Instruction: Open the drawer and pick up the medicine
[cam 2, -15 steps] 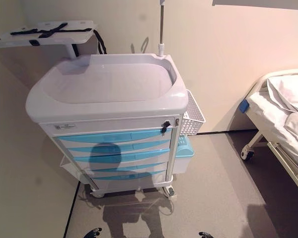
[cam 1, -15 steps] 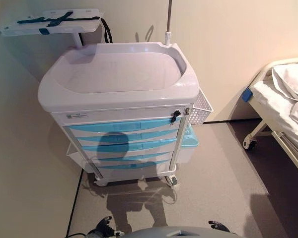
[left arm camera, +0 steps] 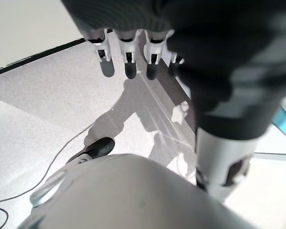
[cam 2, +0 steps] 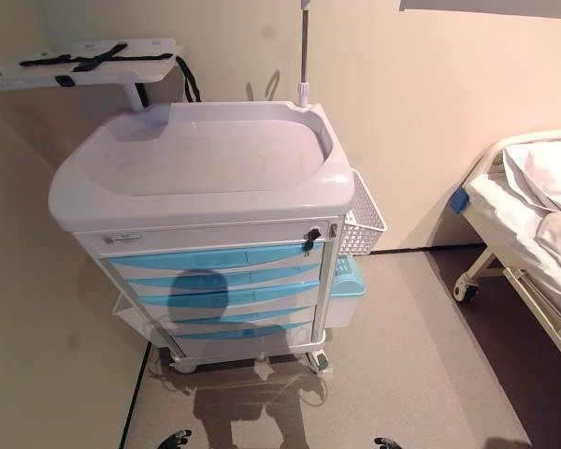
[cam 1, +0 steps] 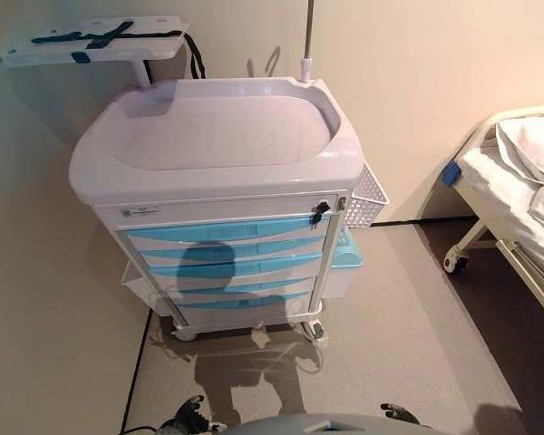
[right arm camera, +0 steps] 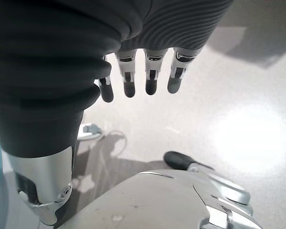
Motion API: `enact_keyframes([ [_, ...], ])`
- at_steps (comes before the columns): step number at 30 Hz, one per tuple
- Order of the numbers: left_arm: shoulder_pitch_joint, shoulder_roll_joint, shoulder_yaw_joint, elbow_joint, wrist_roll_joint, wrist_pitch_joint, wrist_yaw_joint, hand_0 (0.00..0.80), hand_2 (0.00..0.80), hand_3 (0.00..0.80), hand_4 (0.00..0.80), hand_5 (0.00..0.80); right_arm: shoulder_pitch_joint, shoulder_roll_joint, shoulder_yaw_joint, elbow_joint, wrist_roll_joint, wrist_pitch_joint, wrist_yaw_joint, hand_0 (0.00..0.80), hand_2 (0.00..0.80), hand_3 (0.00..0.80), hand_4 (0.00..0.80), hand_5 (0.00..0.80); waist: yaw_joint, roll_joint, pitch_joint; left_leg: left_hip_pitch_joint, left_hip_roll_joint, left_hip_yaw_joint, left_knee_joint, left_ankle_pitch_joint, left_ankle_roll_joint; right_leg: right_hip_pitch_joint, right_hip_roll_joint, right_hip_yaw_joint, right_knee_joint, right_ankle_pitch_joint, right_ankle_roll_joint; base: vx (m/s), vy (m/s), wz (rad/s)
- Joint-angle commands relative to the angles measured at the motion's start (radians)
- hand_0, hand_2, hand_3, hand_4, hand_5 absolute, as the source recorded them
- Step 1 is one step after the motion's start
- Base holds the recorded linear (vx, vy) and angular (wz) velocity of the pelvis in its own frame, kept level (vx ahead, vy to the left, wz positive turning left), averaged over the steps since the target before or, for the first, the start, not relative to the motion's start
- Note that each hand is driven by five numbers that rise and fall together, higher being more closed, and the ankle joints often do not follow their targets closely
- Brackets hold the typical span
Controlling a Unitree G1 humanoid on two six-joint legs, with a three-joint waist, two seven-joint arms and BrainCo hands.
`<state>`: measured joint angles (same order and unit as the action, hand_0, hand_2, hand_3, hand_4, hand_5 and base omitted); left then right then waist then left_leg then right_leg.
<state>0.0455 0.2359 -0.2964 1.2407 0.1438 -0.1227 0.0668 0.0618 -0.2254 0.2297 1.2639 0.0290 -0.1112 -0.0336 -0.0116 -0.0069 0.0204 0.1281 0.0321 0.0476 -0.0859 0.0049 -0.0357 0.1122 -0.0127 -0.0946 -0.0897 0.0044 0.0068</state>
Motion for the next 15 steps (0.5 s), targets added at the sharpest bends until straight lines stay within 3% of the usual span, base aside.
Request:
enact_keyframes([
  [1, -0.037, -0.051, -0.009, 0.075, 0.024, -0.004, 0.009, 0.0, 0.0, 0.0, 0.0, 0.0, -0.059, 0.007, 0.012, 0.034, -0.009, -0.028, -0.023, 0.0, 0.0, 0.0, 0.0, 0.0, -0.007, -0.038, -0.008, -0.046, -0.06, 0.03, -0.001, 0.0, 0.028, -0.042, -0.016, -0.017, 0.006, 0.061, 0.077, 0.0, 0.0, 0.0],
  [7, -0.048, -0.051, 0.014, 0.069, -0.02, -0.004, 0.006, 0.0, 0.0, 0.0, 0.0, 0.0, -0.054, 0.003, 0.006, 0.041, -0.009, -0.022, -0.024, 0.0, 0.0, 0.0, 0.0, 0.0, -0.01, -0.038, -0.002, -0.048, -0.062, 0.03, -0.001, -0.001, 0.029, -0.045, -0.017, -0.018, 0.006, 0.062, 0.078, 0.0, 0.0, 0.0],
  [15, -0.087, -0.057, 0.087, -0.014, -0.214, -0.026, -0.005, 0.0, 0.0, 0.0, 0.0, 0.0, -0.046, -0.003, 0.014, 0.035, -0.003, -0.023, -0.022, 0.0, 0.0, 0.0, 0.0, 0.0, -0.014, -0.041, 0.013, -0.049, -0.064, 0.036, -0.001, -0.005, 0.032, -0.05, -0.019, -0.014, 0.008, 0.06, 0.08, 0.002, 0.004, 0.0],
])
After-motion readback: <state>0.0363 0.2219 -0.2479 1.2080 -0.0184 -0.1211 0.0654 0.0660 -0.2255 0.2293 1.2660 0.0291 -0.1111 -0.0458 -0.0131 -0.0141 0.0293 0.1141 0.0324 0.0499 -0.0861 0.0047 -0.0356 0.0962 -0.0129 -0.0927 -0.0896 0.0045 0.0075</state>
